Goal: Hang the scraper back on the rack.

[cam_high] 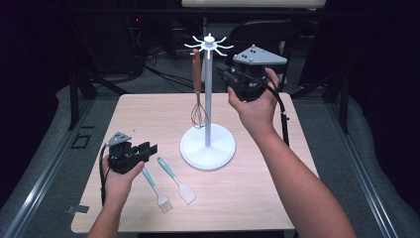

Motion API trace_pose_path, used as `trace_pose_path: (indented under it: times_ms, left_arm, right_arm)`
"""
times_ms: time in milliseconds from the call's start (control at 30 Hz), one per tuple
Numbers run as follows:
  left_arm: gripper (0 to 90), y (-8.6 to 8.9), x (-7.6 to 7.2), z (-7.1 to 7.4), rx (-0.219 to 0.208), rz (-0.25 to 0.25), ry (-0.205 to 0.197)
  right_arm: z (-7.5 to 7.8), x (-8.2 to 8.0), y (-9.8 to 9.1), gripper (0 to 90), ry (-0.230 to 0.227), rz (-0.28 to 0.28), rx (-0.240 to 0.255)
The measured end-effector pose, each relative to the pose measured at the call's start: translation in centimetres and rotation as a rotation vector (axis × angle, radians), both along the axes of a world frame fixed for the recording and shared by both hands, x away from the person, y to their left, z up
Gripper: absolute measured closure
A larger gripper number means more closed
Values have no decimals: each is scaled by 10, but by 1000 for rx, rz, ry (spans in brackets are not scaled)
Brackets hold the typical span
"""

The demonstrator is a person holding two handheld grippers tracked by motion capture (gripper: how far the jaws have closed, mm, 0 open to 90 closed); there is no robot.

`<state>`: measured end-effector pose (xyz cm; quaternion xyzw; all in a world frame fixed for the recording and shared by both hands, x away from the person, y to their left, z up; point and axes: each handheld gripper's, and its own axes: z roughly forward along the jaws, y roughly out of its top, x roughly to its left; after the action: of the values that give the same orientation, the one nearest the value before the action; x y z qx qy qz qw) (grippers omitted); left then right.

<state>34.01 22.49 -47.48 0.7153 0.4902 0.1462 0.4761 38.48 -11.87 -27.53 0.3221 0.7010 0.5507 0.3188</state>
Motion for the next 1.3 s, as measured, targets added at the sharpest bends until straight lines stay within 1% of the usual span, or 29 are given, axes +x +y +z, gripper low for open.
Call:
trace_pose_path:
  times_ms: [133,367,500,533,600,700,733,767,800,833,867,933,1067,1133,1167,1200,1300]
  left_arm:
    - [607,1,0,-1,2,1,3]
    - [607,1,0,-1,3,4,4]
    - [607,0,1,-2,7,2,4]
    - [607,0,1,-2,7,3,4]
    - [607,0,1,-3,8,3,5]
    - [607,0,1,-3,9,4,7]
    - [607,0,1,-3,7,4,8]
    - [607,0,1,-3,10,4,11]
    - [607,0,1,-4,10,4,10]
    - [607,0,1,-4,11,3,11]
    - [607,0,1,-5,12,4,11]
    - [606,-1,1,-5,15,5,15]
    - [604,-1,2,-7,16,5,16]
    - [601,-1,2,-7,20,5,20]
    - [600,-1,2,-7,22,4,20]
    - [599,-1,2,-7,22,5,22]
    - [598,-2,2,-8,24,4,23]
  right_arm:
    - [-13,-1,-4,882,25,11,-6]
    - [-47,-5,-12,861,88,35,0]
    - [-69,-9,-13,852,142,55,-10]
    - [-75,-10,-13,848,163,60,-20]
    - [-88,-11,-12,844,196,76,-25]
    - [-107,-13,-10,832,240,92,-45]
    - [-115,-14,-10,829,265,99,-68]
    - [-120,-15,-9,822,272,101,-71]
    - [-128,-16,-7,818,297,108,-80]
    - [-134,-17,-7,815,312,111,-95]
    - [-141,-18,-5,811,321,116,-98]
    - [-154,-20,-2,799,349,118,-130]
    - [-179,-22,4,768,409,126,-176]
    - [-191,-23,7,756,436,130,-197]
    - [-195,-23,9,752,456,136,-212]
    - [-200,-24,11,751,476,140,-218]
    - [-214,-26,17,751,508,153,-229]
